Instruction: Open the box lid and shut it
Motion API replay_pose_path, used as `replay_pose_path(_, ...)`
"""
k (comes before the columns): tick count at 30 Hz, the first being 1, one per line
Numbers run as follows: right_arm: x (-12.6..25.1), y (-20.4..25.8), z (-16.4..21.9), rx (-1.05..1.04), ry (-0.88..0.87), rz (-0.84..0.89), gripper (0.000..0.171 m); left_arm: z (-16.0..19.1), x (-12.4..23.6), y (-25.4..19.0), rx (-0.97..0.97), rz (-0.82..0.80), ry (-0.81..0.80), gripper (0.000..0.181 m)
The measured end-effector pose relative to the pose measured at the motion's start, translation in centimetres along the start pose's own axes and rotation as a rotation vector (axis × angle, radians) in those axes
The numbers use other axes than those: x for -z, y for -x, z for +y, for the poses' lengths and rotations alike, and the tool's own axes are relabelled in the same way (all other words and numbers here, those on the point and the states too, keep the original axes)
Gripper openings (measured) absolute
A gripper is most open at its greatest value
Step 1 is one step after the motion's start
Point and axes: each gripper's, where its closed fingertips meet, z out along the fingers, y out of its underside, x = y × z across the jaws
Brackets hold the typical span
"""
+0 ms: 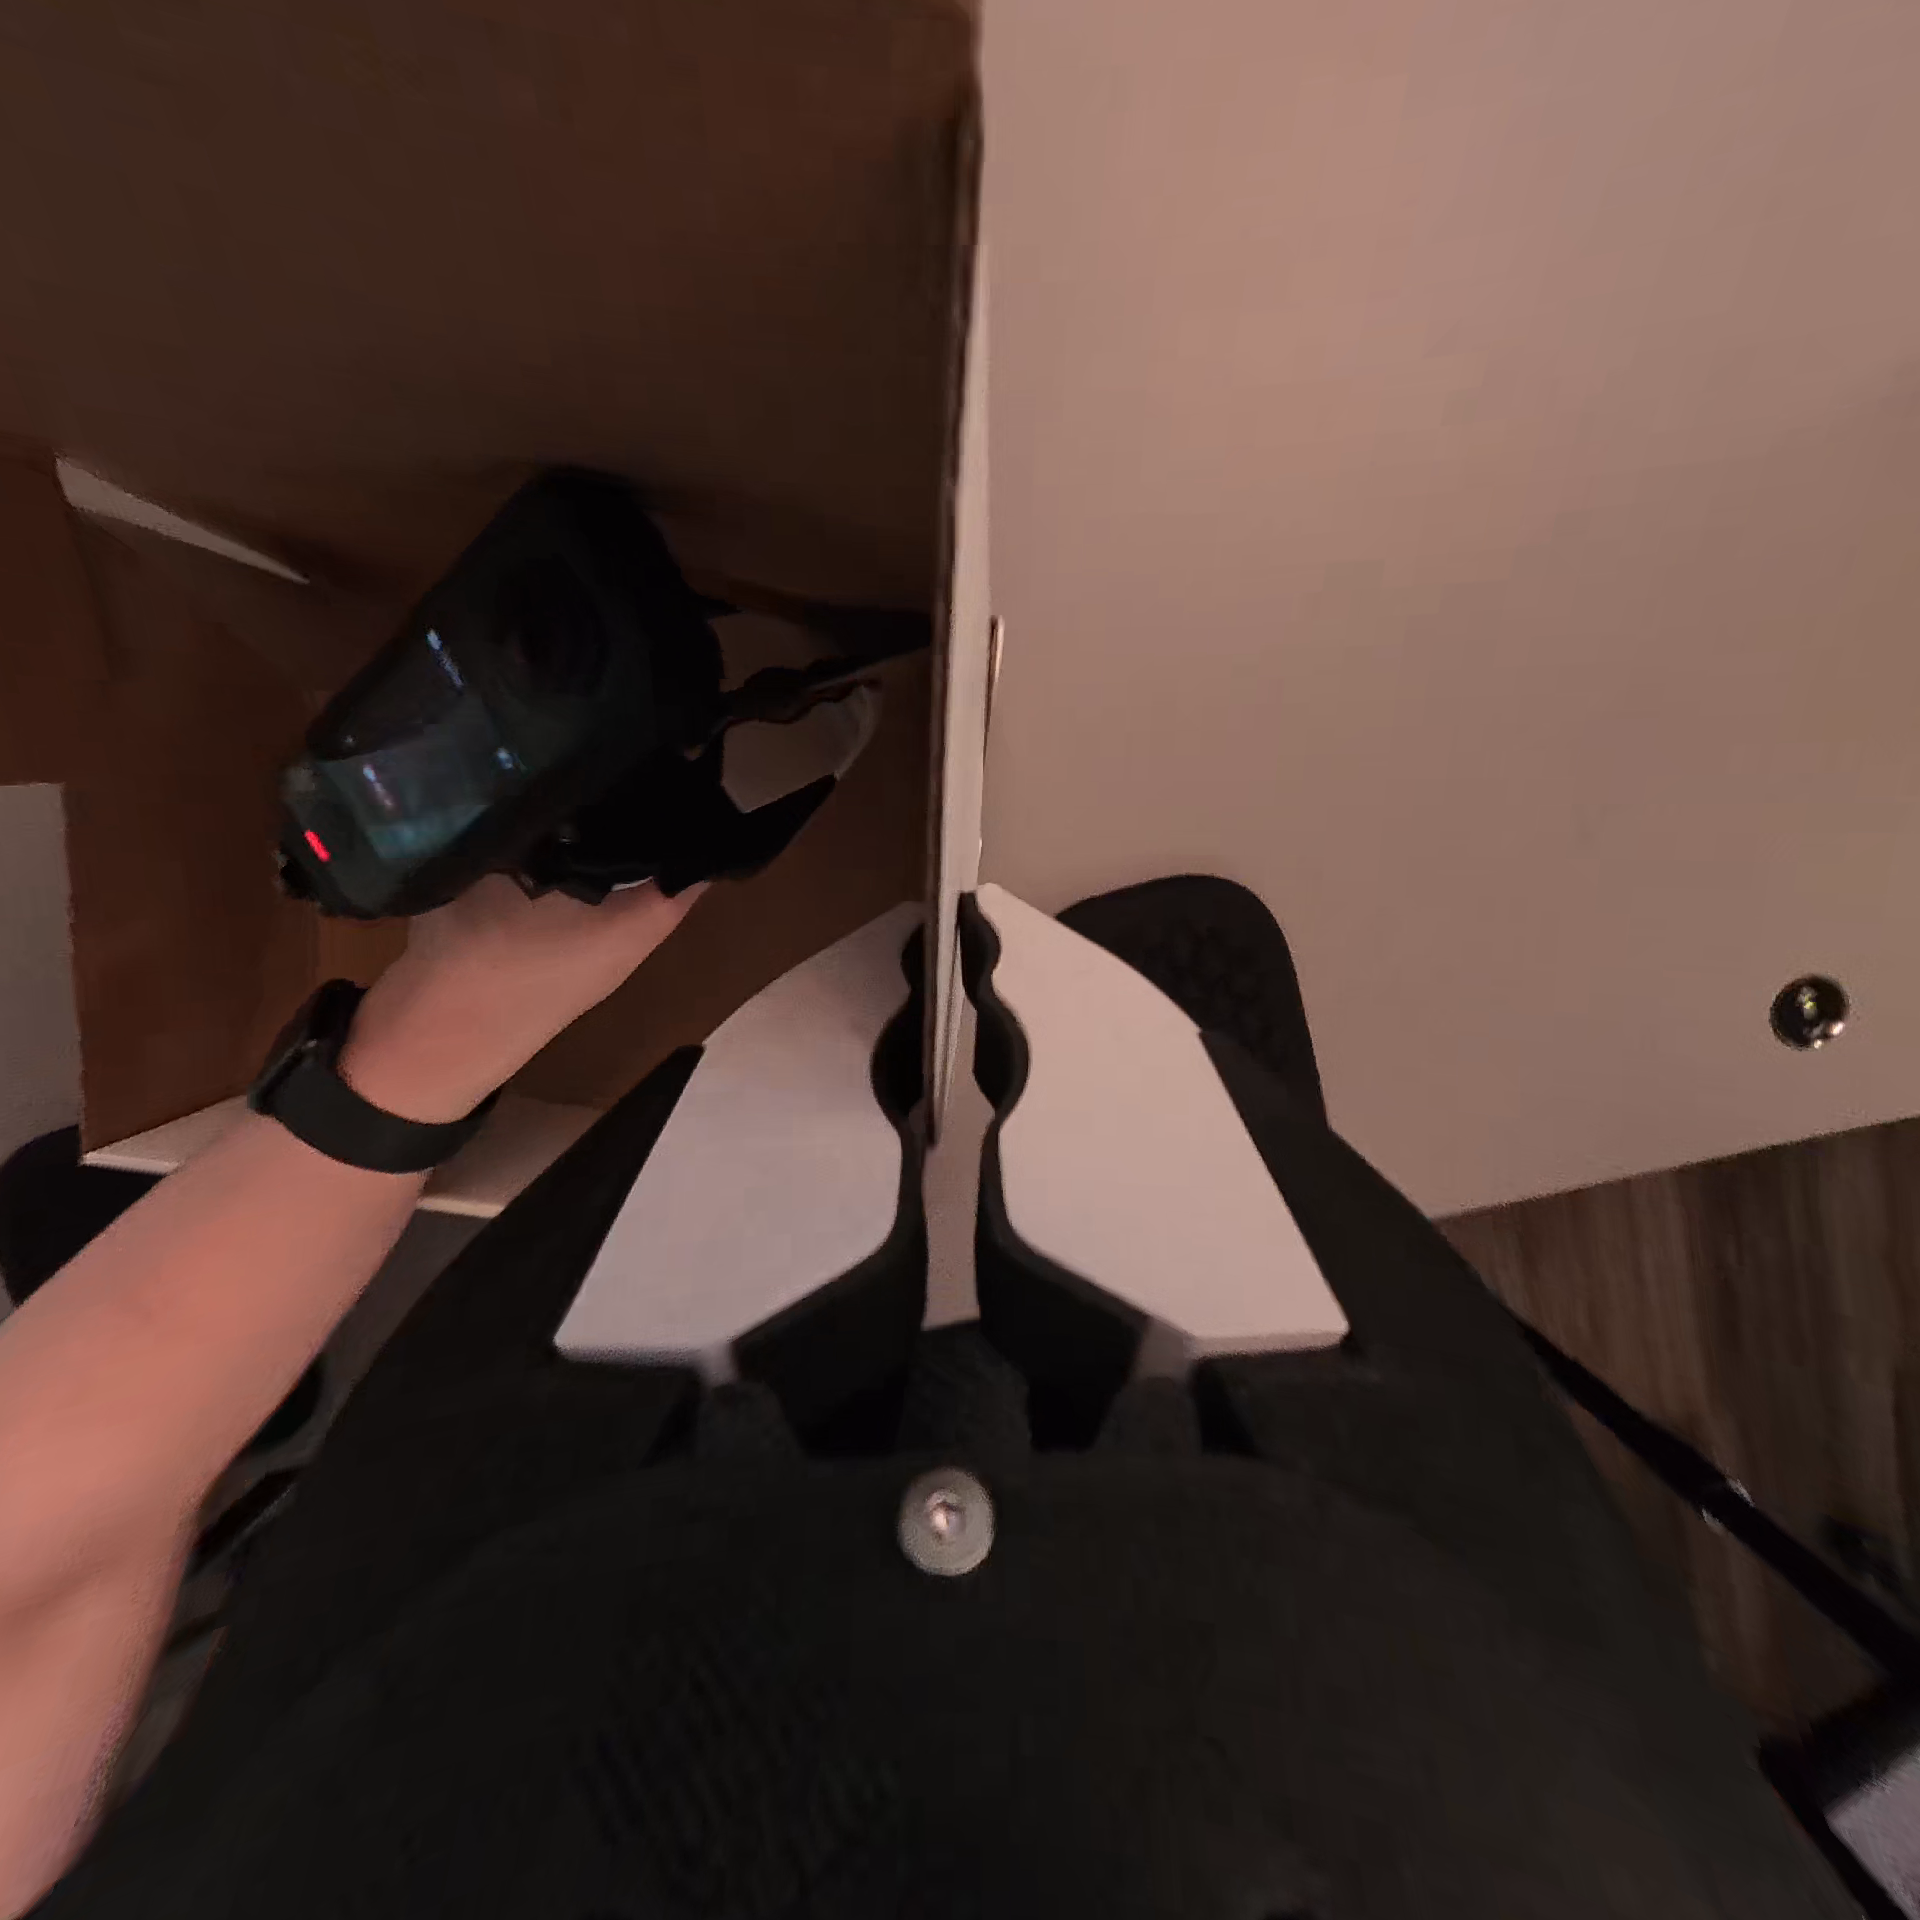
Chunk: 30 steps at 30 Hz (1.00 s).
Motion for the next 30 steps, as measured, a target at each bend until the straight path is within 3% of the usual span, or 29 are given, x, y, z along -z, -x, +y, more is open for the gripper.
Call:
replay_pose_path(9, 0.20, -0.35, 0.90, 0.029, -0.373, -0.122, 0.007, -0.21, -0.03, -0.75, -0.055, -0.026, 0.020, 0.001)
replay_pose_path(20, -0.01, -0.33, 0.33, 0.088, -0.383, -0.016, 0.005, -0.18, -0.05, -0.77, -0.038, -0.010, 0.014, 0.001)
replay_pose_path(30, 0.04, -0.53, 0.32, 0.069, -0.407, -0.053, 0.005, -0.13, -0.04, -0.77, -0.053, -0.025, 0.013, 0.001)
